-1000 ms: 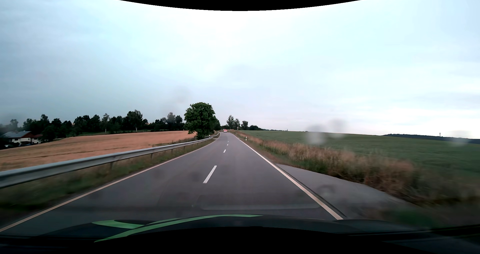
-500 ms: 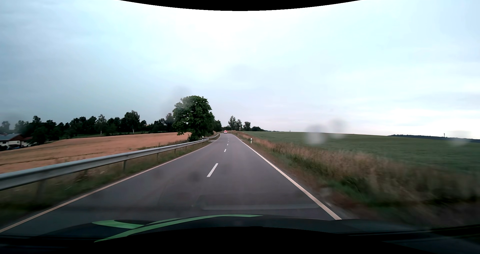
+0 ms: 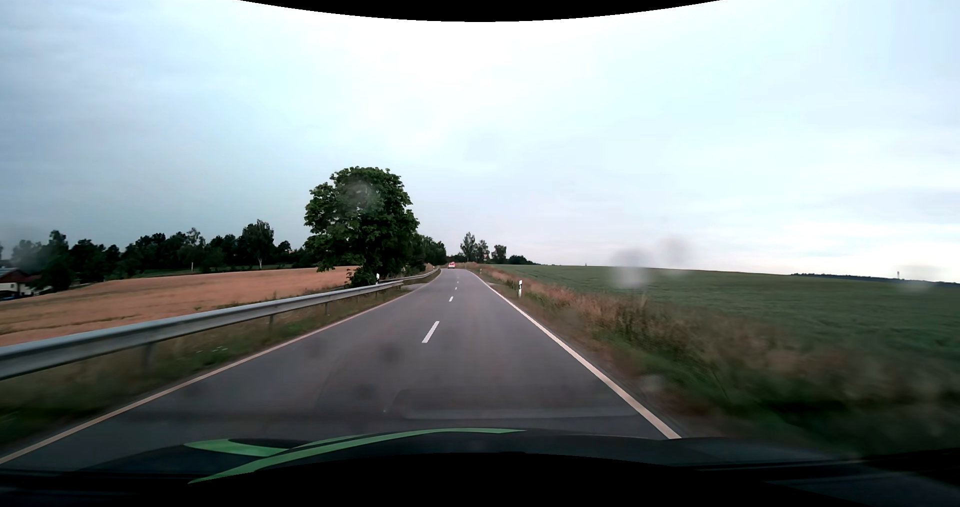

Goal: Follow the waypoints while adhering to traffic rules and regulations

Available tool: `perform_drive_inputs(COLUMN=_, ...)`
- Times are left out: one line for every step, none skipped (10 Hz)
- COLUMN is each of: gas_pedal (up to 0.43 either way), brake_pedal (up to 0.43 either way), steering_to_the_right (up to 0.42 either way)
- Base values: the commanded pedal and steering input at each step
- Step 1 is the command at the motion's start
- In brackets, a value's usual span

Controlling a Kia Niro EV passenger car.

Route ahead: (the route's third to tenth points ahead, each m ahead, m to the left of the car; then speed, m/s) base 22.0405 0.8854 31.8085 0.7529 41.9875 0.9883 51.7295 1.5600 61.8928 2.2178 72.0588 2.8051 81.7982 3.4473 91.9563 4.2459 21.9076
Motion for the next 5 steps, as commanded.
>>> perform_drive_inputs(gas_pedal=0.079, brake_pedal=0.0, steering_to_the_right=-0.006)
perform_drive_inputs(gas_pedal=0.079, brake_pedal=0.0, steering_to_the_right=-0.005)
perform_drive_inputs(gas_pedal=0.079, brake_pedal=0.0, steering_to_the_right=-0.005)
perform_drive_inputs(gas_pedal=0.087, brake_pedal=0.0, steering_to_the_right=-0.005)
perform_drive_inputs(gas_pedal=0.087, brake_pedal=0.0, steering_to_the_right=-0.005)
